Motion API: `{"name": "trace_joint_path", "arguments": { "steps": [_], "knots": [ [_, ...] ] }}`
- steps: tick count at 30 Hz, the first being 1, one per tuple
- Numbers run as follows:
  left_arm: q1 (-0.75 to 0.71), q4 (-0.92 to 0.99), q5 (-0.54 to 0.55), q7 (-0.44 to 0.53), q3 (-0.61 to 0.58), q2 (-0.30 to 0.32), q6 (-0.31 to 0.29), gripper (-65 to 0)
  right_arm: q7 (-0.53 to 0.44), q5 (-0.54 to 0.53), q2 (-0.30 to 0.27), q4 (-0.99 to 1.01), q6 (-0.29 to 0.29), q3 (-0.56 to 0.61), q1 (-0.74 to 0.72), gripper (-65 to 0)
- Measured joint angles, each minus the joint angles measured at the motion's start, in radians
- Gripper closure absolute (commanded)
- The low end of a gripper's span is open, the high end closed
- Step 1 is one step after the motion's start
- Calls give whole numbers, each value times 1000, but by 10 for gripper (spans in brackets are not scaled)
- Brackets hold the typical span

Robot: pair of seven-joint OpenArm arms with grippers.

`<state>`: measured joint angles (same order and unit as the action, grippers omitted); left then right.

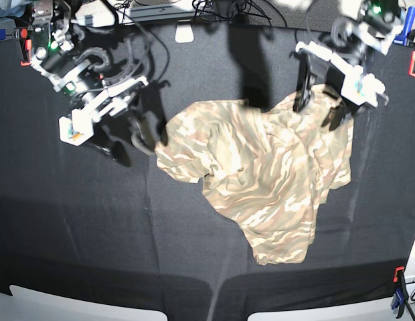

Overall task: Layout the t-shirt on the table in an organized manner, then fold the t-shirt properly
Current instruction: 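Grasp the shirt edges with both grippers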

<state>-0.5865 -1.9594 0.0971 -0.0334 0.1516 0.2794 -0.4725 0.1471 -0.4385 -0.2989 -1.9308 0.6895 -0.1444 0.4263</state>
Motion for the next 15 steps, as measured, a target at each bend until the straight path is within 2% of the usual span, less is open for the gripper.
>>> {"name": "trace_joint_path", "arguments": {
  "steps": [5,9,13,15],
  "knots": [
    [16,0,1,-27,0,1,0,-365,166,12,-2,0,-1,116,-60,-303],
    [16,0,2,-36,0,1,0,-365,182,12,12,0,3,221,-116,-303],
    [19,0,0,-101,0,0,0,-365,270,18,103,0,-16,272,-172,-303],
    [19,0,0,-101,0,0,0,-365,274,30,160,0,-20,274,-183,-303]
  ]
}}
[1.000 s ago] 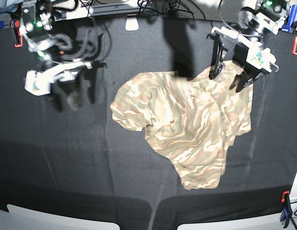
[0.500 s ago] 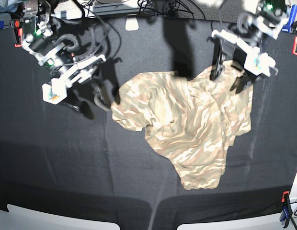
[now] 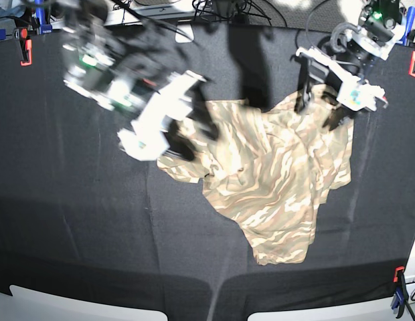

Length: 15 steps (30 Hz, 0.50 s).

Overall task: Layout the t-shirt on the table in an organized manner, then fold the t-shirt properly
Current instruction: 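Grasp the shirt edges with both grippers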

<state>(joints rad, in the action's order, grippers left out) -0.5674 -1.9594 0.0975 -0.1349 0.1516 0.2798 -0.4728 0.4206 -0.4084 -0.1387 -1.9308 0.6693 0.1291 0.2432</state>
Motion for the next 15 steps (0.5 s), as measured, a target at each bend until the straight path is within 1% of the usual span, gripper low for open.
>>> {"name": "trace_joint_path", "arguments": {
  "steps": [2,4,7,9,11,15],
  "knots": [
    [0,0,0,0,0,0,0,-365,-2,51,46,0,-15,0,-5,-303],
    [0,0,0,0,0,0,0,-365,-3,105,87,0,-56,-1,-5,-303],
    [0,0,0,0,0,0,0,-365,-3,185,125,0,-95,-5,-5,-303],
    [0,0,0,0,0,0,0,-365,-4,225,140,0,-137,-6,-5,-303],
    [2,0,0,0,0,0,0,-365,-4,245,144,0,-164,-5,-5,-303],
    [3,0,0,0,0,0,0,-365,-5,278,142,24,-192,-6,-5,-303]
  ]
}}
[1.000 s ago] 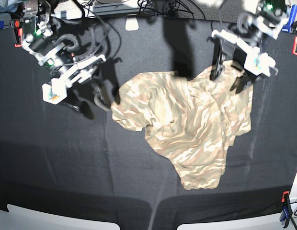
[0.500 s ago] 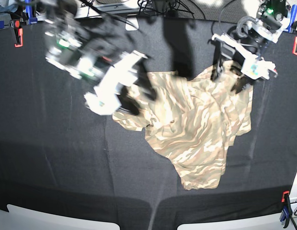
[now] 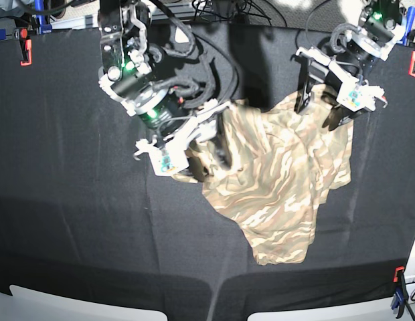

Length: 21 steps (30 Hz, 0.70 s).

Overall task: Layout the t-shirt on the table in an organized manner, then fold the t-shirt properly
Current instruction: 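Grasp the shirt edges with both grippers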

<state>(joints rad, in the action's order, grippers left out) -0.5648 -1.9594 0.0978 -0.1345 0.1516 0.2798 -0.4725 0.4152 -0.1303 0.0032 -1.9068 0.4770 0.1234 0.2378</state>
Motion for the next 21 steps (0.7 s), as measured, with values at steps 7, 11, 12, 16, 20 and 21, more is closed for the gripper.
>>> {"name": "trace_joint_path", "arguments": {
  "steps": [7,11,12,16,20,21],
  "knots": [
    [8,0,0,2,0,0,0,-365,-25,6,0,82,-31,0,0,-303],
    [8,0,0,2,0,0,0,-365,-26,7,0,89,-31,0,0,-303],
    [8,0,0,2,0,0,0,-365,-26,7,0,89,-31,0,0,-303],
    [8,0,0,2,0,0,0,-365,-25,6,0,89,-31,0,0,-303],
    [8,0,0,2,0,0,0,-365,2,-54,0,89,-32,0,0,-303],
    [8,0,0,2,0,0,0,-365,6,-69,0,89,-32,0,1,-303]
  ]
}}
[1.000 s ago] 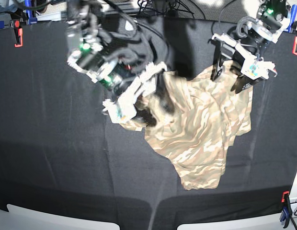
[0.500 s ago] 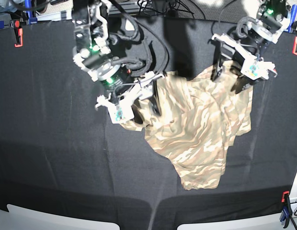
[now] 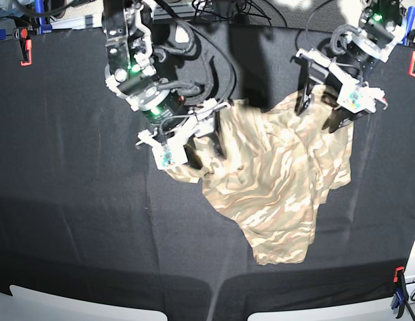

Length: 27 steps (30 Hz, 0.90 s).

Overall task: Layout the t-shirt on the table in an organized manner, then fold the t-shirt properly
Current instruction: 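Grasp the shirt edges with both grippers, then pull the right gripper's shirt edge away from the left gripper, spreading it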

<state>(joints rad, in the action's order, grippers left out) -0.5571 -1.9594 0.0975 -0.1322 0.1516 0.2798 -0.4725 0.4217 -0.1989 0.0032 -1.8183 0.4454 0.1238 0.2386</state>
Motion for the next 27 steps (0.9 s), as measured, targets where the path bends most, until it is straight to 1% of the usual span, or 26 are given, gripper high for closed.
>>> {"name": "trace_joint_path", "arguments": {
  "steps": [4,5,9,12,13,16,24,27],
  "knots": [
    [0,0,0,0,0,0,0,-365,10,-30,0,0,0,0,0,-298],
    [0,0,0,0,0,0,0,-365,11,-30,0,0,0,0,0,-276],
    [0,0,0,0,0,0,0,-365,51,-31,0,0,0,0,0,-130],
    [0,0,0,0,0,0,0,-365,47,-34,0,0,0,0,0,-19],
    [0,0,0,0,0,0,0,-365,42,-34,0,0,0,0,0,0],
    [0,0,0,0,0,0,0,-365,41,-33,0,0,0,0,-1,0],
    [0,0,0,0,0,0,0,-365,108,-29,0,0,-1,0,-79,0],
    [0,0,0,0,0,0,0,-365,112,-29,0,0,-1,0,-89,0]
  ]
}}
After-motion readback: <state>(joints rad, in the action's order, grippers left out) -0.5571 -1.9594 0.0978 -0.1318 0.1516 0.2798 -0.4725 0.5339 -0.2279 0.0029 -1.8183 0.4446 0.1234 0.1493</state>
